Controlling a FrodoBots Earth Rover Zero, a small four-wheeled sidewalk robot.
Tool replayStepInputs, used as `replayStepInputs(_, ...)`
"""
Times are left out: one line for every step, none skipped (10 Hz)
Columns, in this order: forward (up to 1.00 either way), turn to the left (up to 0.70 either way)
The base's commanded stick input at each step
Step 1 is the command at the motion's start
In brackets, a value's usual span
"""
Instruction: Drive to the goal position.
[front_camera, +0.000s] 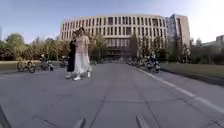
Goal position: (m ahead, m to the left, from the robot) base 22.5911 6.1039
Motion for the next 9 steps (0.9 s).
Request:
replayStepInputs(0.6, 0.0)
replayStepInputs(0.6, 0.0)
replayStepInputs(0.6, 0.0)
replayStepInputs(0.6, 0.01)
replayStepInputs(0.6, 0.02)
replayStepInputs(0.6, 0.1)
replayStepInputs(0.6, 0.15)
replayStepInputs(0.6, 0.15)
replayStepInputs(0.6, 0.15)
